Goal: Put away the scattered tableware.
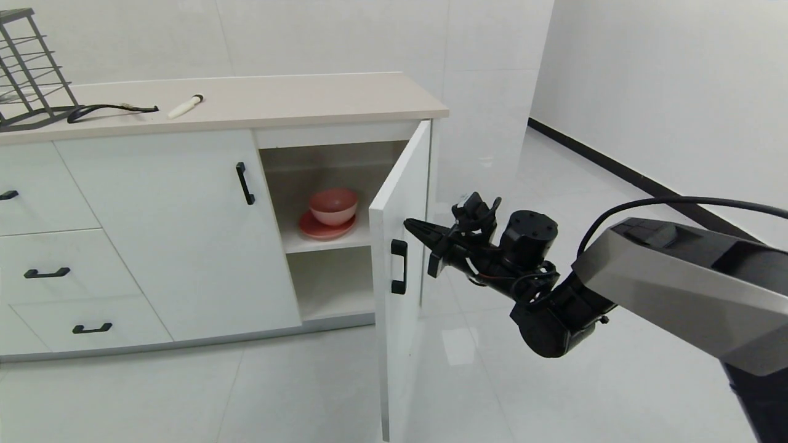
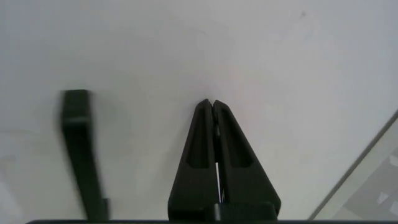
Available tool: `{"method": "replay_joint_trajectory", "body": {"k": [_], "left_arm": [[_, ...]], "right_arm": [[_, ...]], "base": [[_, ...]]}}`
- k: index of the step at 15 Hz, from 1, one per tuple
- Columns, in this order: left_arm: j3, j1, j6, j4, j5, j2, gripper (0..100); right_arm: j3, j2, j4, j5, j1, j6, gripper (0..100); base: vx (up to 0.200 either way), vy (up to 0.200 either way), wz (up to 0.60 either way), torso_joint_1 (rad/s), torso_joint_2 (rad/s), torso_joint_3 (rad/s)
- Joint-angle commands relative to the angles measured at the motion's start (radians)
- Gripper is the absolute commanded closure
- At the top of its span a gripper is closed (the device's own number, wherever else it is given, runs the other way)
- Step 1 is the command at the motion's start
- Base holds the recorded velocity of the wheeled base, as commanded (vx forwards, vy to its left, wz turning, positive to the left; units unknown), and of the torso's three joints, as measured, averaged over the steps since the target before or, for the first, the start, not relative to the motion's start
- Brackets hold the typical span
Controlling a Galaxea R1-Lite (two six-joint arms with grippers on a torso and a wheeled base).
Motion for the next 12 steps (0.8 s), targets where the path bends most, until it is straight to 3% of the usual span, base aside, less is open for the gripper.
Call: {"method": "replay_joint_trajectory", "body": {"k": [1, 4, 8, 10, 12], "left_arm": [[0.000, 0.000, 0.000, -0.001, 0.000, 0.000, 0], [0.000, 0.000, 0.000, -0.001, 0.000, 0.000, 0], [0.000, 0.000, 0.002, -0.001, 0.000, 0.000, 0], [0.000, 0.000, 0.002, -0.001, 0.000, 0.000, 0], [0.000, 0.000, 0.000, -0.001, 0.001, 0.000, 0]], "right_arm": [[-0.017, 0.018, -0.001, 0.003, 0.003, -0.001, 100], [-0.028, 0.021, 0.004, 0.003, 0.003, -0.001, 100], [-0.040, 0.026, 0.006, 0.001, 0.001, -0.001, 100], [0.067, -0.053, 0.003, -0.007, -0.011, -0.001, 100], [0.293, -0.274, -0.005, -0.022, -0.042, -0.002, 100]], "base": [[0.000, 0.200, 0.00, -0.007, 0.00, 0.007], [0.000, 0.200, 0.00, 0.001, 0.00, 0.001], [0.000, 0.000, 0.00, 0.000, 0.00, 0.000], [0.000, 0.000, 0.00, 0.000, 0.00, 0.000], [0.000, 0.000, 0.00, 0.000, 0.00, 0.000]]}}
